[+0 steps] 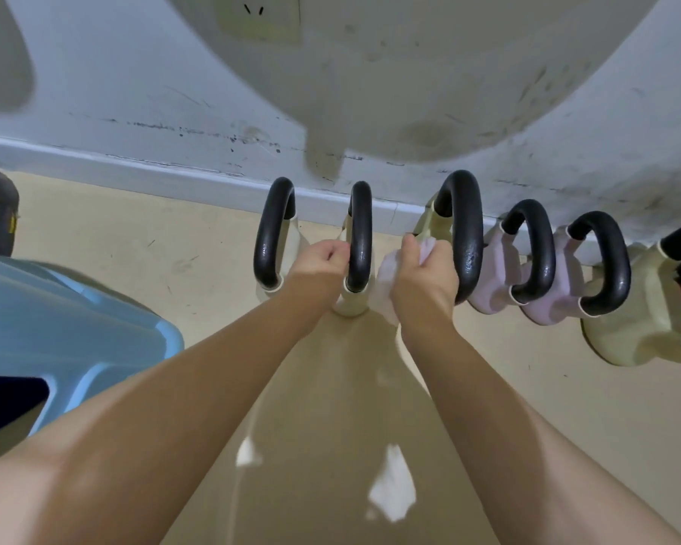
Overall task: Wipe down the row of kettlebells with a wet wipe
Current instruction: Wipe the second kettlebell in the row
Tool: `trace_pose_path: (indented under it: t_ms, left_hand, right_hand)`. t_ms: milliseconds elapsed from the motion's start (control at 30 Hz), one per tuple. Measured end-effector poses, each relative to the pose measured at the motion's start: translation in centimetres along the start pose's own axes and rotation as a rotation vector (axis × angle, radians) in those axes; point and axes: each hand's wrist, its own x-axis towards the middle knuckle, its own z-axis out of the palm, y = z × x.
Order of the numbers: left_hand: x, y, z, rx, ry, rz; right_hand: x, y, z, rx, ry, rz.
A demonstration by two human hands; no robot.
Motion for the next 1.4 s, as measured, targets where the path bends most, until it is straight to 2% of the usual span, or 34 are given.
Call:
trace_pose_path:
  t_ms: [67, 200, 267, 367, 433, 633, 733, 867, 967, 1133, 1267, 1400]
  left_hand:
    - [0.7, 0.4, 0.0, 0.018, -0.016, 0.007]
    - [2.0, 1.1, -0.2, -0.017, 0.044, -0.029]
    - [2.0, 1.5, -0.4, -0.030, 0.016, -0.059]
    - [2.2, 1.2, -0.4, -0.061, -0.002, -0.051]
    - [1.9, 1.3, -0.3, -0.160, 0.010, -0.069]
    - [1.3, 2.0, -1.0, -0.239, -0.006, -0.140]
    - [1.1, 1.8, -1.5, -0.236, 0.015, -0.138]
    - [0.7, 0.7, -1.6, -0.271, 0.070, -0.154]
    - [0.3, 0.3, -1.6, -0.289, 0.080, -0.174]
    - [0.1, -0.5, -1.3, -0.323, 0.118, -0.189]
    - [0.1, -1.1, -0.8, -0.310, 0.148, -0.203]
    - [0.1, -1.4, -0.8, -0.324, 0.168, -0.175]
  right_hand:
    - [0.4, -0.8, 0.6, -0.075, -0.007, -0.027]
    - [-1.0, -0.1, 1.1, -0.102, -0.243, -0.132]
    - [-1.7, 0.9, 0.4, -0.068, -0.299, -0.132]
    - [-1.3, 2.8, 0.1, -0.151, -0.195, -0.255]
    - [-0.6, 3.6, 1.0, -0.148, -0.153, -0.247]
    - [-1.3, 5.8, 3.7, -0.084, -0.323, -0.119]
    - [0.2, 3.9, 3.9, 0.057, -0.392, -0.104]
    - [-0.2, 3.9, 5.0, 0.150, -0.319, -0.105]
    - [-2.3, 6.2, 5.5, 0.096, -0.313, -0.173]
    - [0.5, 3.8, 5.8, 0.123, -0.309, -0.193]
    - [-0.8, 5.9, 5.1, 0.036, -0.383, -0.289]
    - [-0.4, 5.0, 5.1, -0.029, -0.319, -0.331]
